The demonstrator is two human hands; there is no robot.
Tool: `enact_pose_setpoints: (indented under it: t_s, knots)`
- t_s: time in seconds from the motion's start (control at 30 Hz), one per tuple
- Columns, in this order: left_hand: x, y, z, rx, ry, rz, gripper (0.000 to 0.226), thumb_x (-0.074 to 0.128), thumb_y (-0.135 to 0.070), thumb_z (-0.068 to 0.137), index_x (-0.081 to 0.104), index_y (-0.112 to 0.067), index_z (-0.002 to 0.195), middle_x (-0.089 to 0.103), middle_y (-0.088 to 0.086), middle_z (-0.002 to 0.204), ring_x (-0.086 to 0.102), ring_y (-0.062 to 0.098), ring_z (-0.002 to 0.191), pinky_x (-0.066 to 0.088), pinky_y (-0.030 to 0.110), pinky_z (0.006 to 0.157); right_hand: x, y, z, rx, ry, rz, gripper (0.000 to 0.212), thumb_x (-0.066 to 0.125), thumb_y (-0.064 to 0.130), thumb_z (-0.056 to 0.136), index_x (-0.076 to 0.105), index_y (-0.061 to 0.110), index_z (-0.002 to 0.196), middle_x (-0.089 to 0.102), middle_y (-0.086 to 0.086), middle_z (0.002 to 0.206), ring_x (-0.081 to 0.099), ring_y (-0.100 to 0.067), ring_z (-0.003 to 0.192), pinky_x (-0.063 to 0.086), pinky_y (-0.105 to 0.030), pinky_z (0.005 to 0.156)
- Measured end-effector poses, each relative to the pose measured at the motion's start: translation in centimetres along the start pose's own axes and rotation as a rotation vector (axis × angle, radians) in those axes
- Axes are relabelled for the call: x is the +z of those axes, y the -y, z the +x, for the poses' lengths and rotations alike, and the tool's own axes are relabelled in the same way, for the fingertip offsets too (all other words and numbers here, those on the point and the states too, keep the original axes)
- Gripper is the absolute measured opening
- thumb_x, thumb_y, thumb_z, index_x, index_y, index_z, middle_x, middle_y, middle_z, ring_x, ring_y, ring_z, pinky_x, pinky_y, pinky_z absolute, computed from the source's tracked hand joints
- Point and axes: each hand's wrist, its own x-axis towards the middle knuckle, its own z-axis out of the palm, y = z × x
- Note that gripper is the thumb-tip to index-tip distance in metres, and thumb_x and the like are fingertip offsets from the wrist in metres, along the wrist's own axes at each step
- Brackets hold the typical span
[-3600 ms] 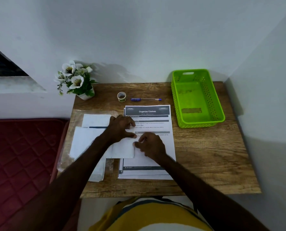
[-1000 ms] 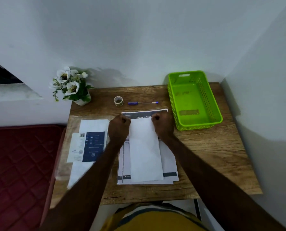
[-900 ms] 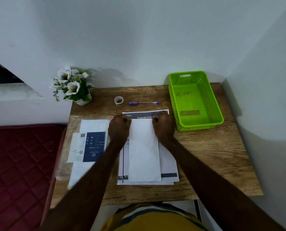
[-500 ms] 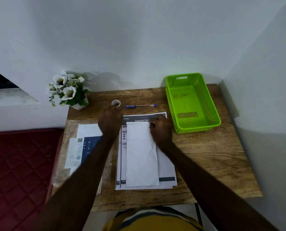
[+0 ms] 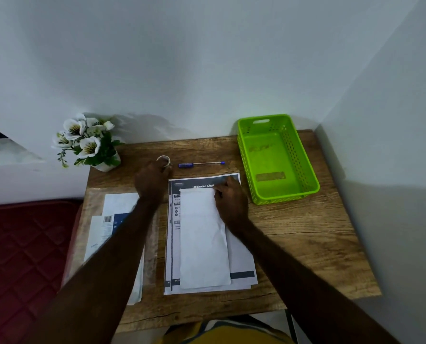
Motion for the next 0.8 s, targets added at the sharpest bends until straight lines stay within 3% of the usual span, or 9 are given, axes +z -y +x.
enact_pose_setpoints:
  t_s: [0.13, 0.27, 0.33, 0.47, 0.57, 0.67, 0.8]
  knots:
    - [1.0, 1.4, -0.1, 0.028, 0.026, -0.123, 0.044, 0.052, -0.064, 0.097, 0.072, -0.024, 0.104, 0.068, -0.003, 0.083, 0.062, 0.013, 0.07, 0.047, 0.03, 0.06, 0.0, -0.1, 0.0, 0.008, 0.014, -0.004, 0.009, 0.077, 0.005, 0.076, 0.077, 0.014, 0.079, 0.066, -0.01, 0.089, 0.066, -0.032, 0.085, 0.054, -0.032, 0.063]
    - [0.7, 1.0, -1.6, 0.075, 0.074, -0.402, 0.045, 0.056, -0.067, 0.094, 0.075, -0.028, 0.108, 0.071, -0.009, 0.093, 0.066, 0.01, 0.084, 0.048, 0.028, 0.069, -0.7, -0.2, 0.6, 0.033, 0.111, 0.02, 0.02, 0.07, 0.006, 0.083, 0.082, 0.018, 0.094, 0.071, -0.013, 0.102, 0.067, -0.033, 0.098, 0.054, -0.036, 0.081]
    - [0.1, 0.6, -2.8, 0.083, 0.088, -0.501, 0.05, 0.056, -0.069, 0.092, 0.075, -0.028, 0.111, 0.071, -0.009, 0.101, 0.066, 0.006, 0.093, 0.05, 0.027, 0.076, -1.2, -0.2, 0.8, 0.012, 0.078, 0.03, 0.023, 0.066, 0.006, 0.084, 0.081, 0.014, 0.097, 0.071, -0.013, 0.101, 0.067, -0.035, 0.098, 0.054, -0.038, 0.084]
    - [-1.6, -0.9, -5.4, 0.063, 0.16, -0.552, 0.036, 0.059, -0.051, 0.098, 0.074, -0.024, 0.115, 0.061, -0.003, 0.1, 0.055, -0.003, 0.09, 0.039, 0.018, 0.071, -2.8, 0.7, 0.5, -0.111, -0.113, 0.222, 0.027, 0.063, 0.017, 0.092, 0.077, 0.015, 0.115, 0.073, -0.004, 0.115, 0.063, -0.02, 0.11, 0.05, -0.031, 0.094]
    - [-1.9, -1.2, -6.6, 0.092, 0.197, -0.538, 0.034, 0.06, -0.044, 0.1, 0.074, -0.021, 0.12, 0.06, -0.003, 0.103, 0.051, 0.0, 0.09, 0.035, 0.018, 0.071, -4.0, 1.9, 0.9, -0.217, -0.06, 0.379, 0.029, 0.072, 0.026, 0.094, 0.074, 0.017, 0.121, 0.07, 0.002, 0.123, 0.059, -0.014, 0.12, 0.048, -0.027, 0.1]
    - [-2.1, -1.4, -7.6, 0.083, 0.206, -0.589, 0.032, 0.062, -0.042, 0.099, 0.076, -0.018, 0.116, 0.062, -0.005, 0.11, 0.052, -0.009, 0.094, 0.036, 0.011, 0.074, -4.7, 2.7, 1.2, -0.307, -0.008, 0.474, 0.031, 0.074, 0.026, 0.093, 0.074, 0.016, 0.122, 0.07, 0.003, 0.126, 0.057, -0.013, 0.123, 0.045, -0.025, 0.103]
    - [-2.7, -2.2, -8.6, 0.125, 0.202, -0.606, 0.025, 0.063, -0.034, 0.099, 0.075, -0.017, 0.111, 0.057, -0.011, 0.103, 0.05, -0.017, 0.096, 0.035, 0.001, 0.073, -4.8, 2.8, 1.3, -0.333, 0.06, 0.532, 0.026, 0.073, 0.027, 0.093, 0.076, 0.016, 0.117, 0.071, 0.007, 0.124, 0.057, -0.014, 0.121, 0.044, -0.03, 0.102]
